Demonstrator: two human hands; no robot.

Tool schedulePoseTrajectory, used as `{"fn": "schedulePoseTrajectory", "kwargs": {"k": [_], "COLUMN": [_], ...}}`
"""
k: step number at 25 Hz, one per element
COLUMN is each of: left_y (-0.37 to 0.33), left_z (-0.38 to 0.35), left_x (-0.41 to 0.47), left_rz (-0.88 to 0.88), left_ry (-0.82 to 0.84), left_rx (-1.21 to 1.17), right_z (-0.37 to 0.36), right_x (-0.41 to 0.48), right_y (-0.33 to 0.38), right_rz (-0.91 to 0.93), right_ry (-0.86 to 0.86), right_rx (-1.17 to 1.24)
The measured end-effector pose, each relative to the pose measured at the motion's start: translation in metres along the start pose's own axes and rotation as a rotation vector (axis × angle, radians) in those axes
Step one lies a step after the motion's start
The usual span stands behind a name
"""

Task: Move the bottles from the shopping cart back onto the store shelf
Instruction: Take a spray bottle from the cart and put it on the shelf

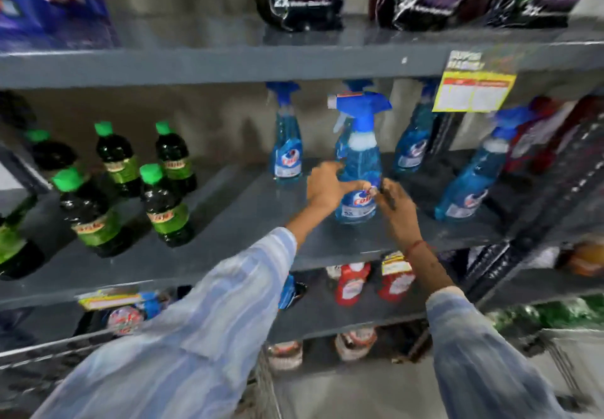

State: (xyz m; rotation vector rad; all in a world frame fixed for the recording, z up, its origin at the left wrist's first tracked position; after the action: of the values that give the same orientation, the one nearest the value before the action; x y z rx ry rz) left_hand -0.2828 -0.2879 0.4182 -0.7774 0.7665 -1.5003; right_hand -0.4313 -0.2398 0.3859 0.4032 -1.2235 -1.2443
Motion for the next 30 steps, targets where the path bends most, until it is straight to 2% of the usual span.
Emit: {"fn": "schedulePoseTrajectory", "kwargs": {"k": [5,10,15,18,20,23,27,30], "left_y": [-0.022,-0.017,-0.014,0.003,0.033,0.100,0.256,0.390], "left_z": [-0.070,-0.096,-0.107,-0.082,-0.045,0.015,0.094,0.137], "left_x": [0.044,0.065,0.061,0.036,0.007,-0.052,-0.134,-0.186], "left_rz": [0.002,-0.019,0.013,0.032,0.023,0.004,0.167,0.362], "left_ry": [0.038,0.046,0.139,0.060,-0.062,-0.205,-0.386,-0.504], "left_rx": [-0.047,0.007,-0.032,-0.081,-0.192,-0.374,-0.553,-0.384], "right_z": [0.030,0.022,0.022,0.028,0.002,-0.063,-0.208,-0.331], "right_x": [0.033,0.035,0.028,0.005,-0.021,-0.066,-0.151,-0.236], "right_y": [-0.077,-0.108,-0.088,-0.049,-0.022,0.007,0.032,0.027], "right_rz": [-0.175,-0.263,-0.270,-0.195,-0.151,-0.121,-0.084,-0.108], "right_ry": [-0.056,-0.058,-0.092,-0.308,-0.378,-0.325,-0.058,0.243], "right_rx": [-0.014,0.068,0.051,0.015,0.097,0.203,0.185,0.111]}}
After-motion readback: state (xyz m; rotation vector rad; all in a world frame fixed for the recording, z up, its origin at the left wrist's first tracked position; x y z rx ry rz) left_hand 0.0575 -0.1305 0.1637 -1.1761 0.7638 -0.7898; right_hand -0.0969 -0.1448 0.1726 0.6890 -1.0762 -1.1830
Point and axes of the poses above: each hand's wrist, its own x-axis towards the middle knuckle, its own z-axis out of the back of the hand, y = z × x, the point moved 10 cm from there along x, towards the middle knuckle, and after that the axes turned 10 degrees about z, right-handed, at the moved point
